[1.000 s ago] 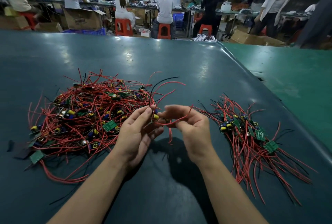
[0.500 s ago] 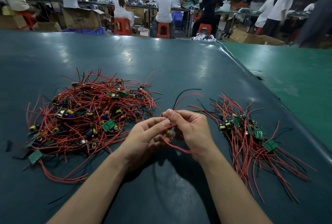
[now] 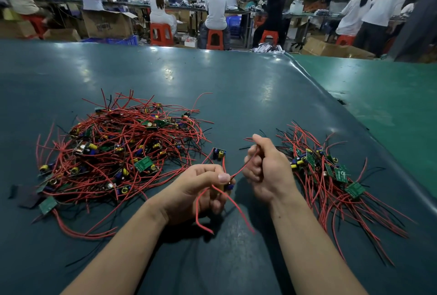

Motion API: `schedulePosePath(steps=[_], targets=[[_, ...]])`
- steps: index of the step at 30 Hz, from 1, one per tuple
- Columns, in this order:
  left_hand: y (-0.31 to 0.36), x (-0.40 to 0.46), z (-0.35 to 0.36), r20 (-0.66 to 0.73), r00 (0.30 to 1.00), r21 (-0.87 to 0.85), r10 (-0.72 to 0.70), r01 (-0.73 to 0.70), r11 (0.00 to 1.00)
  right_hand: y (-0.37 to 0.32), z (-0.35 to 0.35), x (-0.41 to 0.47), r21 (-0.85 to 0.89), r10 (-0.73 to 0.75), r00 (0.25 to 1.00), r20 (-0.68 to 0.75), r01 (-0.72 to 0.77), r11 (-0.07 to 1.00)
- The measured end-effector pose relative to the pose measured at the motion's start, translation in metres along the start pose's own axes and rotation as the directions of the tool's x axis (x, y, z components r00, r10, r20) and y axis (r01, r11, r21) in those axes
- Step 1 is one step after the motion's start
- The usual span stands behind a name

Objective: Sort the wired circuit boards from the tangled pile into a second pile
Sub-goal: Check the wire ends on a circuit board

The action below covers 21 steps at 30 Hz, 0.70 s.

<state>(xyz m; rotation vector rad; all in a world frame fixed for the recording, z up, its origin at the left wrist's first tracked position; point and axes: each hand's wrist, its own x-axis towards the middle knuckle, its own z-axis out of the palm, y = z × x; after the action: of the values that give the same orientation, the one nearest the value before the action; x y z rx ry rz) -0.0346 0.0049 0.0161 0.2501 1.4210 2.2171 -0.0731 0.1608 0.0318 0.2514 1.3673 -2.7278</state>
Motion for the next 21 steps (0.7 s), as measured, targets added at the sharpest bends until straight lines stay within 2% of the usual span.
schedulePosePath(steps=[3, 10, 15, 21], targets=[[-0.0017, -0.0001, -0.0001, 0.042, 0.999, 0.027, -0.011, 0.010, 1.000, -0.0004, 0.0004, -0.0023, 0.044, 0.101, 0.992, 0.074, -0.105, 0.994], [-0.0013, -0.0009, -0.0031, 0.009, 1.000, 0.014, 0.003, -0.003, 1.000, -0.0057, 0.0005, -0.0022, 0.174, 0.137, 0.989, 0.061, -0.146, 0.974], [-0.0023, -0.0016, -0.0015, 0.042, 0.999, 0.056, -0.007, 0.005, 0.998, -0.0080, -0.0027, -0.0054, 0.218, 0.190, 0.959, 0.211, -0.236, 0.947], [-0.0018, -0.0016, -0.0042, 0.016, 0.999, 0.057, -0.033, 0.032, 0.998, -0.0088, -0.0003, -0.0034, 0.284, 0.180, 0.979, 0.094, -0.200, 0.938]])
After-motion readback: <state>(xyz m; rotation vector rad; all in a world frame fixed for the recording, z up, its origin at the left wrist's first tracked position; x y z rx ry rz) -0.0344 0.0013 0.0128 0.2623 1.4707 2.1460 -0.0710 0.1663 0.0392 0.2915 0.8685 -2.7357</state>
